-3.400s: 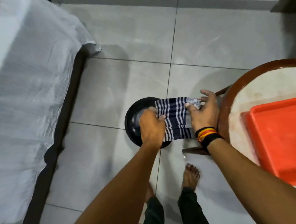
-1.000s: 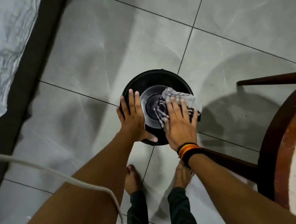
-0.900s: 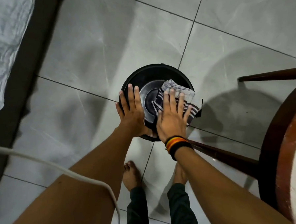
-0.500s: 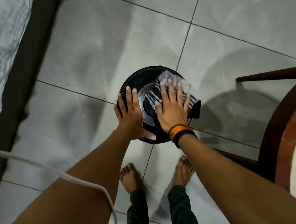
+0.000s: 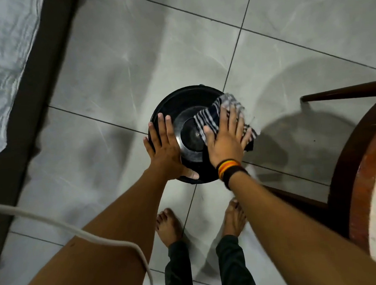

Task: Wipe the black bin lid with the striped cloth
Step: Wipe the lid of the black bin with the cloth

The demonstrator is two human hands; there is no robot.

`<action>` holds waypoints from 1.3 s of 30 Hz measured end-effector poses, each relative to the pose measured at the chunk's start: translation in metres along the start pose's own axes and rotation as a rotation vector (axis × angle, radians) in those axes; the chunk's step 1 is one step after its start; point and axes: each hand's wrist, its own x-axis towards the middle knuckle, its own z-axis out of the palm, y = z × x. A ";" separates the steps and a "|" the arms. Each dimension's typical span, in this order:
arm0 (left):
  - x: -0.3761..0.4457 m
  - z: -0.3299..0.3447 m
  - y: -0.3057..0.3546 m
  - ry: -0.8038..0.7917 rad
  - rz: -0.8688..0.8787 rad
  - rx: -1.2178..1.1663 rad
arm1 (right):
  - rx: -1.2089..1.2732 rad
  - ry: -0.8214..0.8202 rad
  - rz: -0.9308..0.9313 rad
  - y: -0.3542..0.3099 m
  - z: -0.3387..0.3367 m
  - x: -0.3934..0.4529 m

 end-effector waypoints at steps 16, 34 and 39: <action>-0.091 0.073 0.028 0.044 -0.056 -0.232 | -0.341 -0.316 -0.709 0.083 -0.039 -0.037; 0.040 -0.052 0.021 -0.074 0.682 1.012 | -0.083 -0.067 -0.058 0.053 0.010 -0.112; 0.039 -0.048 0.016 -0.023 0.687 1.022 | -0.215 -0.205 -0.492 0.014 0.035 -0.140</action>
